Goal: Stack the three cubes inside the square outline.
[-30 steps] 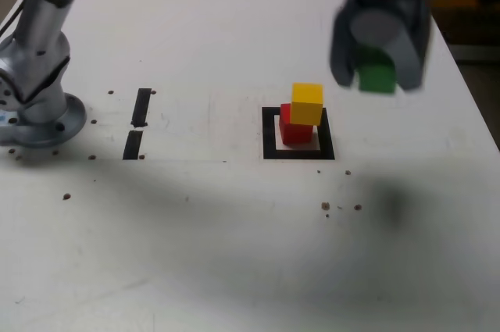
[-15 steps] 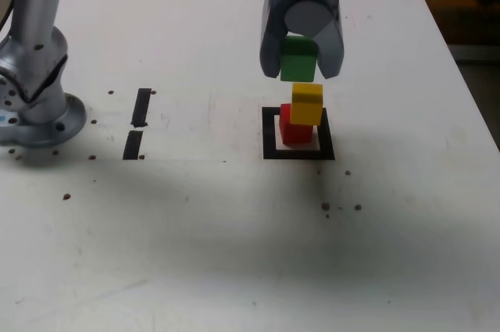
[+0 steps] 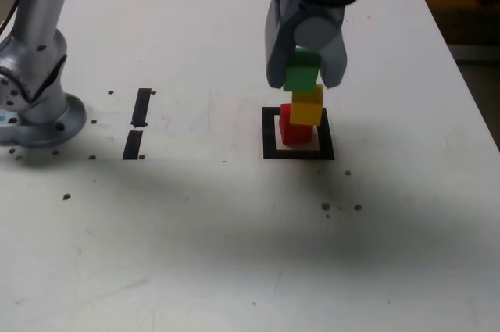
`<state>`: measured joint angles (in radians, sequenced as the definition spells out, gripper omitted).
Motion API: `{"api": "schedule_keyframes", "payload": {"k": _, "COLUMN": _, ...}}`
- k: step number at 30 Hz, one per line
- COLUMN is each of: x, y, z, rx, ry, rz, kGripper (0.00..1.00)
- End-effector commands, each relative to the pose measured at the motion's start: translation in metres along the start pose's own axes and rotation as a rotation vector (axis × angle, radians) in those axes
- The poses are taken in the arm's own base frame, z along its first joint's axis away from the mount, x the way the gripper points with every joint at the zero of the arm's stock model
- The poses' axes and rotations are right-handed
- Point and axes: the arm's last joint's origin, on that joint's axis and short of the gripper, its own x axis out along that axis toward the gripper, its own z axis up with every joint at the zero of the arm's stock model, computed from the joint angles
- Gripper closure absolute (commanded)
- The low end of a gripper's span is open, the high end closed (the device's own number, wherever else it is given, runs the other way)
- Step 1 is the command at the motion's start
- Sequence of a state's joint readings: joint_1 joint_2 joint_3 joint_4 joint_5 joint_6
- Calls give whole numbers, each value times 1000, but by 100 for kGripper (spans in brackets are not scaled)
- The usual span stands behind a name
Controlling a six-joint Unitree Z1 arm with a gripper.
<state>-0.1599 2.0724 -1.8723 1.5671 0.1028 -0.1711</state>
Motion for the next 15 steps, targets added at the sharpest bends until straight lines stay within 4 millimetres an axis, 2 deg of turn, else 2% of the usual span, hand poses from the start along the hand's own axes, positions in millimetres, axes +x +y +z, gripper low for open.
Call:
{"api": "schedule_keyframes", "payload": {"k": 1, "x": 1, "y": 0, "z": 0, "rx": 0, "ry": 3, "rz": -2, "kGripper": 82}}
{"api": "schedule_keyframes", "payload": {"k": 5, "x": 6, "y": -1, "z": 4, "rx": 1, "ry": 6, "rz": -8, "kGripper": 78}}
{"api": "schedule_keyframes", "payload": {"k": 8, "x": 8, "y": -1, "z": 6, "rx": 1, "ry": 9, "rz": -11, "kGripper": 69}}
{"api": "schedule_keyframes", "payload": {"k": 10, "x": 9, "y": -1, "z": 6, "rx": 2, "ry": 12, "rz": -12, "kGripper": 59}}
{"api": "schedule_keyframes", "payload": {"k": 15, "x": 11, "y": -2, "z": 7, "rx": 4, "ry": 13, "rz": -21, "kGripper": 24}}
